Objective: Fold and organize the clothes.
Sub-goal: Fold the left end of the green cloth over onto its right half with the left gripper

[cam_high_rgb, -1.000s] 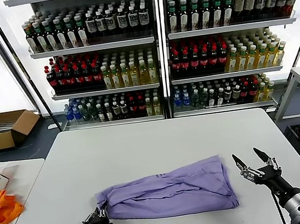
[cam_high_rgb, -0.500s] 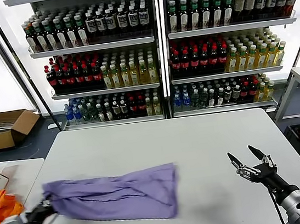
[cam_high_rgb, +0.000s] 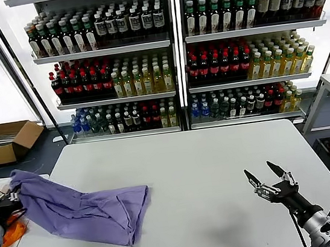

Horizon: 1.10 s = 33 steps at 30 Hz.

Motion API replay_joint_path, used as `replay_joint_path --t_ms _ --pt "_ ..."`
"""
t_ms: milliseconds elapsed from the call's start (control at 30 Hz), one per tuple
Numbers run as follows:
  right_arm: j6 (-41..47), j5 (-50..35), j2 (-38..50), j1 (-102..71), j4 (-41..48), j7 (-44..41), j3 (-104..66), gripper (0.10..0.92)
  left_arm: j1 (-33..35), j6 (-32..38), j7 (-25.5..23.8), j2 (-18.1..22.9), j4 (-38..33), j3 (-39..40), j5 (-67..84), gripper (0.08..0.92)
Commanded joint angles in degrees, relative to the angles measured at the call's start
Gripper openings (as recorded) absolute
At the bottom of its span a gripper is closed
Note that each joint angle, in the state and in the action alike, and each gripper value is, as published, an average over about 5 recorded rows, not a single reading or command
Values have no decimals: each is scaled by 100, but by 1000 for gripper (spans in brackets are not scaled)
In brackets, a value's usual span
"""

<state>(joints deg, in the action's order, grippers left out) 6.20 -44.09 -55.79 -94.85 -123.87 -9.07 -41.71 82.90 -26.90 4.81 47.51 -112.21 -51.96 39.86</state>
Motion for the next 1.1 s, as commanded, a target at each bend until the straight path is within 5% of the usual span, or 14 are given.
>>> replay_joint_path --t_ms 33,533,867,1100 --pt "-29 53 -33 -102 56 -31 -27 823 -256 -120 -132 12 -836 1343 -302 101" --pt "-27 140 -132 -138 80 -10 -59 823 -47 -72 -146 352 -1102 2551 -1141 101" --pt "-43 271 -337 -198 50 -35 54 823 -291 -56 -10 621 -563 3532 -1303 103" --pt "-48 322 -387 -165 26 -32 133 823 -286 -183 212 558 -731 3815 -551 252"
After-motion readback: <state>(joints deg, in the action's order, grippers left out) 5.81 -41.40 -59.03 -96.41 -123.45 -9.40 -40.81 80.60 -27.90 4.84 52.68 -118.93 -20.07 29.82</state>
